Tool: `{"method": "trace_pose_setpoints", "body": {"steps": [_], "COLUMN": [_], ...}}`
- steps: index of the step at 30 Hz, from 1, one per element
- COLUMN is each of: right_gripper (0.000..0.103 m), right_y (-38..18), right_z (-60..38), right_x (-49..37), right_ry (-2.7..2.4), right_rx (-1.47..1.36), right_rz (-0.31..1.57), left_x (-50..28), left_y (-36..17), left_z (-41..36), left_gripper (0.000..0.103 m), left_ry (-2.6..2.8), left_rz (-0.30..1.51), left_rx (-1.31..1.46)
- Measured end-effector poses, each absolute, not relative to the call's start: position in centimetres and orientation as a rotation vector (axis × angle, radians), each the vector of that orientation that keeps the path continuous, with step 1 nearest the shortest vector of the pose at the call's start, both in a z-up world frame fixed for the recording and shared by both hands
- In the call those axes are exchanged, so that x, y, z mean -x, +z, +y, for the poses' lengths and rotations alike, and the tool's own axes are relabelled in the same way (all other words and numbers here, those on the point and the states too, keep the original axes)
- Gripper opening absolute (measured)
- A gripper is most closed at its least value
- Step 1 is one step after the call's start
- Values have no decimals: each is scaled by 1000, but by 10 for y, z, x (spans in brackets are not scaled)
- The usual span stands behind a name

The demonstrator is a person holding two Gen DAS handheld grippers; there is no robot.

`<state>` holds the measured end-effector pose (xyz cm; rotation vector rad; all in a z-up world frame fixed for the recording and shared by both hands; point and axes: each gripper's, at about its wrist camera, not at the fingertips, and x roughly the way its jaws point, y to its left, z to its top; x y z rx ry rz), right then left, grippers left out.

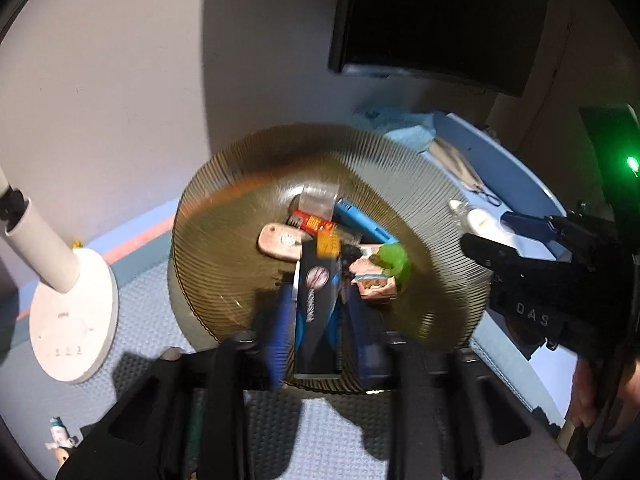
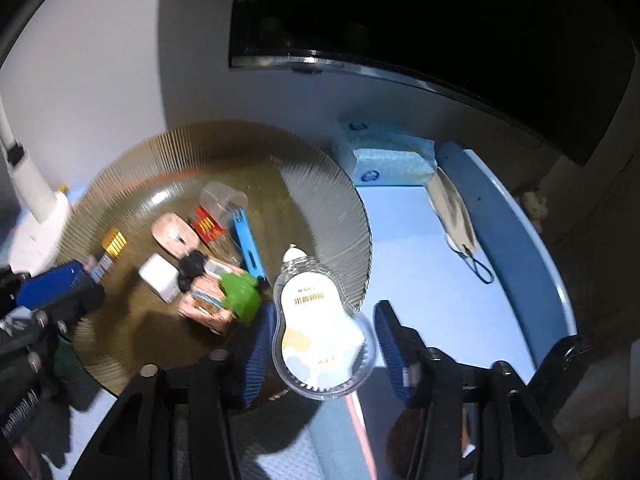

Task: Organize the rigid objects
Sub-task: 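Carry the black lighter and clear tape dispenser into the amber bowl and release both, then move both tools back toward the black figurine and red figure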

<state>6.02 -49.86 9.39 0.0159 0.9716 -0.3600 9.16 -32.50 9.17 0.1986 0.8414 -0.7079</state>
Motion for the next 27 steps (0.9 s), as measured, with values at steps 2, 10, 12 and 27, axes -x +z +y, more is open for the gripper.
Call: {"method": "trace_pose_setpoints", "body": {"steps": [2,10,12,27], "right_gripper": [63,67,67,86], "right_y": [106,152,155,57], "right_z": [-503,-482,-470,-363], "right_x": [-51,9,23,49], "right_ry": [-373,-313,-253,60], "right_rx": [-45,-118,-158,-288], "right_rz": [921,785,773,815], "left_x": [-82,-46,-36,18], "left_y": [107,163,167,74], "left_z": [-312,-197,-167,30], "left_gripper": [81,82,82,82], "left_ry": [-692,-586,-549,-127], "left_rz": [783,648,635,774], "left_rx": [-189,-13,19,144]}}
